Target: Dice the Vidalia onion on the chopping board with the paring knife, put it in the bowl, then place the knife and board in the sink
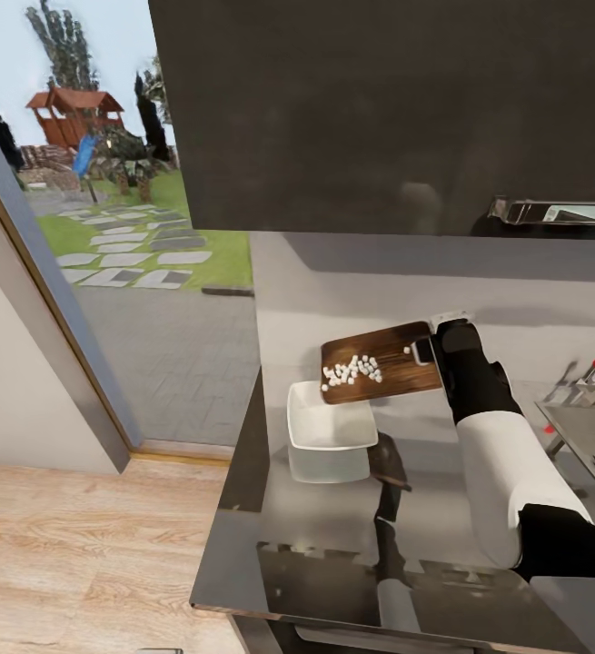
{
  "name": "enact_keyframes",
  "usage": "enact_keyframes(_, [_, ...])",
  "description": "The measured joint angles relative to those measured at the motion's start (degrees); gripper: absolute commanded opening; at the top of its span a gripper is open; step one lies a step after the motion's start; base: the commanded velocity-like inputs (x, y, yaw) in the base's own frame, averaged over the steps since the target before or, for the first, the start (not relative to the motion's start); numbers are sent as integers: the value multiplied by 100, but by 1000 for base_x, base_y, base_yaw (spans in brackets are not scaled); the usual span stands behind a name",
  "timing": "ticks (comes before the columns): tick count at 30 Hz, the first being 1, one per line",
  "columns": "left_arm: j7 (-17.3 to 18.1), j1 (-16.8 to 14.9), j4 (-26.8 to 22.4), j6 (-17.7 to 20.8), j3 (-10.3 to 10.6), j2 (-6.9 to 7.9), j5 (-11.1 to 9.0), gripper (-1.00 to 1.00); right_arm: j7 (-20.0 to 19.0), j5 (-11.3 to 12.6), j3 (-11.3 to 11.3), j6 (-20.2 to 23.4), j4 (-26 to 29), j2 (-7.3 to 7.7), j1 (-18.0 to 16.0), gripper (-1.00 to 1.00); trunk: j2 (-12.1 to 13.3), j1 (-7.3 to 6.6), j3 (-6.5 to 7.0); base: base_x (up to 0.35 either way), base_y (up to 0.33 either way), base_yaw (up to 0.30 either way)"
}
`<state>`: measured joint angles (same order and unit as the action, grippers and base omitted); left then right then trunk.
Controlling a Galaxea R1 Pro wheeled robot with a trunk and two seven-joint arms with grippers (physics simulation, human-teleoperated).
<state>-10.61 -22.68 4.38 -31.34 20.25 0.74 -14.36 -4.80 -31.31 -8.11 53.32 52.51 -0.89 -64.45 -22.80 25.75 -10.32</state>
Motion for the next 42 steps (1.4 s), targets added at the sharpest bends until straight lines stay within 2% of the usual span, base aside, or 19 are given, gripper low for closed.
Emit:
enact_keyframes(13, [0, 0, 0, 0, 0, 0, 0, 100, 88, 4, 12, -17, 0, -2, 0, -100, 0, 0, 0, 0, 0, 0])
enact_keyframes(21, [0, 0, 0, 0, 0, 0, 0, 100, 105, 11, 375, -20, 0, -2, 0, -100, 0, 0, 0, 0, 0, 0])
enact_keyframes(42, [0, 0, 2, 0, 0, 0, 0, 100, 122, 6, 639, -21, 0, -3, 0, -100, 0, 0, 0, 0, 0, 0])
